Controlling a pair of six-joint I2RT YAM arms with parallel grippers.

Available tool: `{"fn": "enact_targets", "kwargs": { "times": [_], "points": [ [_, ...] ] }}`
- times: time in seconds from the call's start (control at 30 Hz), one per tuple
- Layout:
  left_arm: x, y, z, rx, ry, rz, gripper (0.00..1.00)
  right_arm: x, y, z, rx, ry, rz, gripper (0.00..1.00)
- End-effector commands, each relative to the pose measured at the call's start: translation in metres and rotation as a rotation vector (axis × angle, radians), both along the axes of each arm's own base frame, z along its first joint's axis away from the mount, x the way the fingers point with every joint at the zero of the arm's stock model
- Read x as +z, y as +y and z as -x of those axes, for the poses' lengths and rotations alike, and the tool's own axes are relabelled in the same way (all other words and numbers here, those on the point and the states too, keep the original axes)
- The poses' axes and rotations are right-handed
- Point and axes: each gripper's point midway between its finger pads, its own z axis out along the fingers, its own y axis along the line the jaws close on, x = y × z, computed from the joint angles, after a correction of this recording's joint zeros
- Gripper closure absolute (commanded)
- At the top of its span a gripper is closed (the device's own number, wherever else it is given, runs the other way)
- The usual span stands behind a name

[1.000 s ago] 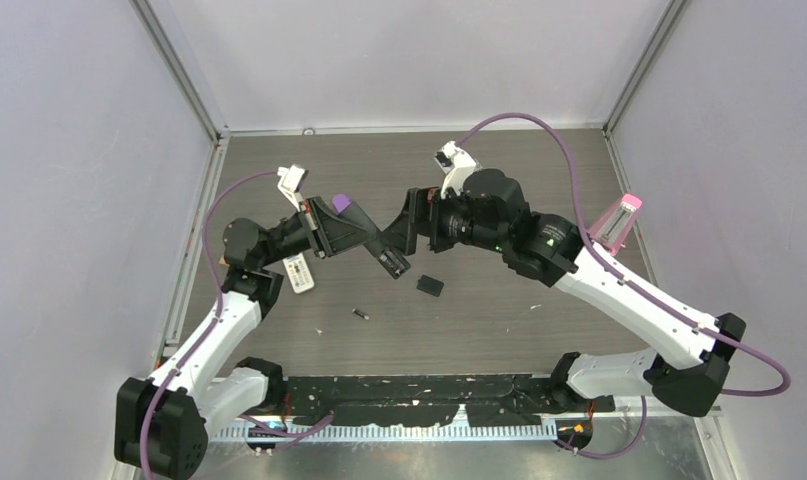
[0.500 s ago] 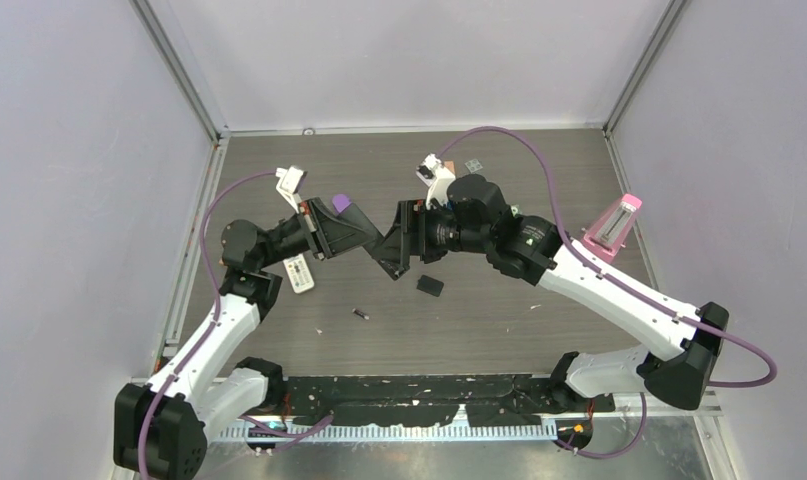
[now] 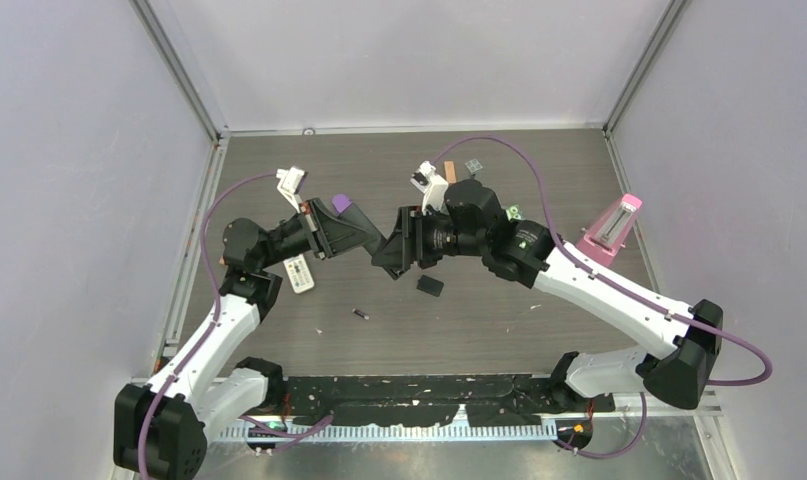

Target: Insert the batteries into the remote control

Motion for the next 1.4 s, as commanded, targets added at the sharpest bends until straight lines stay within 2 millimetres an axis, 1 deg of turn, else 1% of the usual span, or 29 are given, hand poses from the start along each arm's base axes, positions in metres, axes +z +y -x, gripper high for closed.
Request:
{"fn": "enact_targets", "kwargs": {
  "times": [0.0,0.23,0.33,0.37,0.43,0.47,0.57,0.67,0.73,0.83,0.93,0.97,1.0,1.03,1.07,1.17,1.23,1.33,1.37],
  "points": [
    [0.011,0.002,0.003,0.017,-0.053,0.018,1.0,0.009,0.005,0.0,0.027,-0.025,-0.056,0.45],
    [0.018,0.003,0.001,0.032,-0.06,0.05,1.0,0.009,0.006,0.001,0.039,-0.024,-0.086,0.56],
    [0.023,0.005,0.001,0.042,-0.073,0.071,1.0,0.009,0.007,0.002,0.044,-0.023,-0.091,0.56],
    [0.024,0.005,0.001,0.045,-0.079,0.075,1.0,0.01,0.007,0.002,0.045,-0.02,-0.095,0.55],
    [0.025,0.005,0.002,0.043,-0.093,0.077,1.0,0.011,0.008,0.002,0.043,-0.017,-0.099,0.49],
    [0.025,0.005,0.003,0.039,-0.098,0.077,1.0,0.013,0.008,0.001,0.042,-0.019,-0.104,0.44],
    [0.021,0.004,0.005,0.029,-0.1,0.069,1.0,0.017,0.008,-0.003,0.026,-0.026,-0.11,0.34],
    [0.015,0.004,0.004,0.029,-0.09,0.059,1.0,0.027,0.005,-0.009,0.0,-0.06,-0.12,0.24],
    [0.012,0.004,0.003,0.032,-0.09,0.058,1.0,0.035,0.003,-0.011,-0.01,-0.086,-0.128,0.2],
    [0.014,0.005,0.003,0.038,-0.106,0.066,1.0,0.044,-0.002,-0.012,-0.017,-0.114,-0.141,0.15],
    [0.022,0.007,0.004,0.056,-0.13,0.085,1.0,0.053,-0.01,-0.01,-0.027,-0.141,-0.157,0.15],
    [0.025,0.008,0.004,0.067,-0.138,0.095,1.0,0.052,-0.013,-0.012,-0.037,-0.147,-0.153,0.14],
    [0.028,0.009,0.004,0.081,-0.15,0.107,1.0,0.057,-0.018,-0.011,-0.045,-0.159,-0.163,0.14],
    [0.032,0.011,0.003,0.101,-0.155,0.121,1.0,0.056,-0.022,-0.014,-0.062,-0.169,-0.156,0.14],
    [0.035,0.013,0.003,0.121,-0.159,0.135,1.0,0.062,-0.027,-0.012,-0.07,-0.192,-0.165,0.15],
    [0.043,0.019,0.005,0.159,-0.168,0.173,1.0,0.071,-0.042,-0.014,-0.112,-0.266,-0.164,0.15],
    [0.046,0.021,0.005,0.175,-0.167,0.191,1.0,0.076,-0.048,-0.015,-0.125,-0.299,-0.164,0.16],
    [0.05,0.024,0.006,0.194,-0.162,0.222,1.0,0.08,-0.051,-0.015,-0.122,-0.325,-0.159,0.19],
    [0.052,0.025,0.006,0.2,-0.161,0.234,1.0,0.077,-0.051,-0.015,-0.117,-0.329,-0.145,0.2]
  ]
}}
